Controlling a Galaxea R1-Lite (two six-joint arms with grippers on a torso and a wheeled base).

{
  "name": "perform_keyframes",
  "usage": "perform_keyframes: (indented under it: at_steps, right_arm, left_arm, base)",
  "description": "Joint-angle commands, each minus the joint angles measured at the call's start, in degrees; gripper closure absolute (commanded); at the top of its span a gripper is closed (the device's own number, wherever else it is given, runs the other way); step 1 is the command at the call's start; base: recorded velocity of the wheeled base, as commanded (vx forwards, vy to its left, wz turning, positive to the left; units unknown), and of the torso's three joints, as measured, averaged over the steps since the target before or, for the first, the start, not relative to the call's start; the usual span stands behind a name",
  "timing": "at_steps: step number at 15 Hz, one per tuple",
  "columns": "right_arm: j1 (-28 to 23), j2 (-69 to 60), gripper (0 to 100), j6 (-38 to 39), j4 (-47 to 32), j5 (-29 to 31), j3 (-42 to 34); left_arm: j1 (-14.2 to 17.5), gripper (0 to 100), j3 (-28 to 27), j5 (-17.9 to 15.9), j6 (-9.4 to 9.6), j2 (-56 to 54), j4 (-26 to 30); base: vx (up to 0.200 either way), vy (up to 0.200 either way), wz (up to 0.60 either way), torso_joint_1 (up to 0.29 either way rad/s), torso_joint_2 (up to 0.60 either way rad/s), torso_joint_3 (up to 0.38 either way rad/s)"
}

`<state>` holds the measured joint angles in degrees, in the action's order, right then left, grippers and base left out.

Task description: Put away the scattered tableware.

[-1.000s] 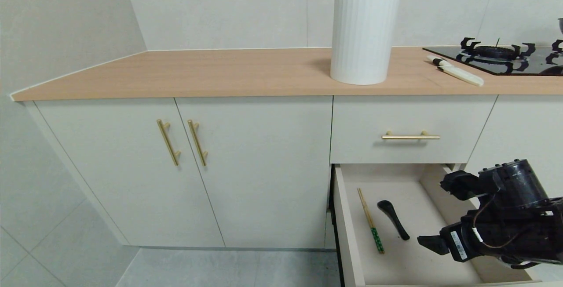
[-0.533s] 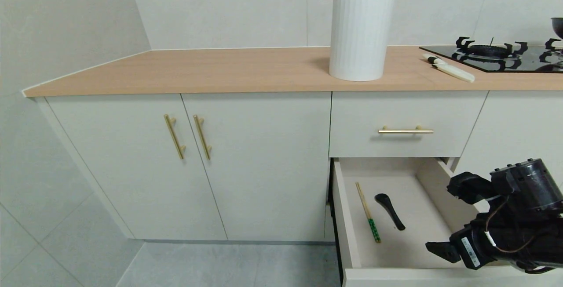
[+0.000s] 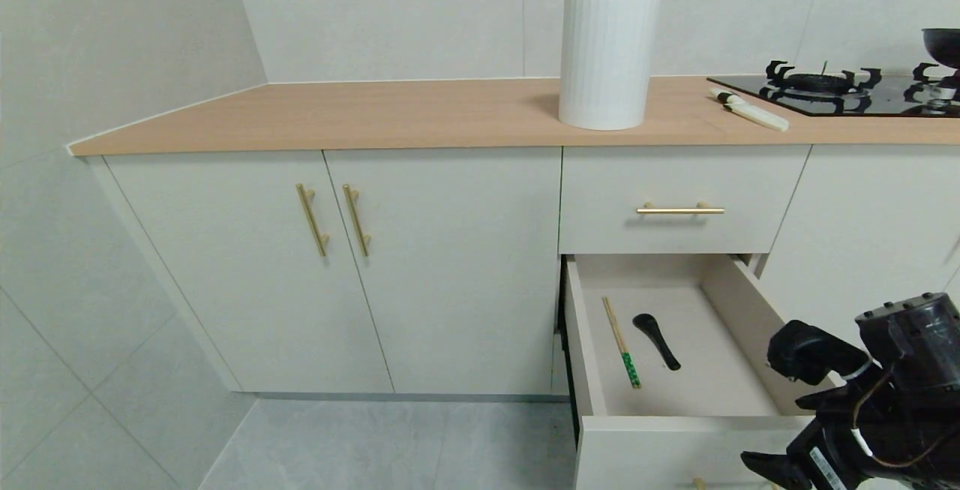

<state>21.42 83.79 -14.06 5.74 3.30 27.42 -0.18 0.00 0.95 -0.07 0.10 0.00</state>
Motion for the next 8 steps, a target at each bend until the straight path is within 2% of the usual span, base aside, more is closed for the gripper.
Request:
perform_keyframes:
  at_steps: [1, 3, 8]
  right_arm:
    - [2.3, -1.7, 0, -2.2, 0.1, -0.8, -3.0]
    - [3.3, -1.7, 0, -5.3, 0.1, -0.8, -4.7]
    - [6.4, -0.6, 0, -5.9, 0.0, -0.8, -6.5]
  left_arm:
    - [0.0, 0, 0.0, 0.0, -0.01, 0.1, 0.0]
    - [0.0, 0, 0.0, 0.0, -0.01, 0.1, 0.0]
    - [0.0, 0, 0.0, 0.0, -0.01, 0.1, 0.0]
  base:
    - [0.0, 0.0, 0.0, 0.0, 0.0, 0.0]
    - [0.0, 0.0, 0.0, 0.0, 0.0, 0.0]
    - [0.0, 0.0, 0.0, 0.0, 0.0, 0.0]
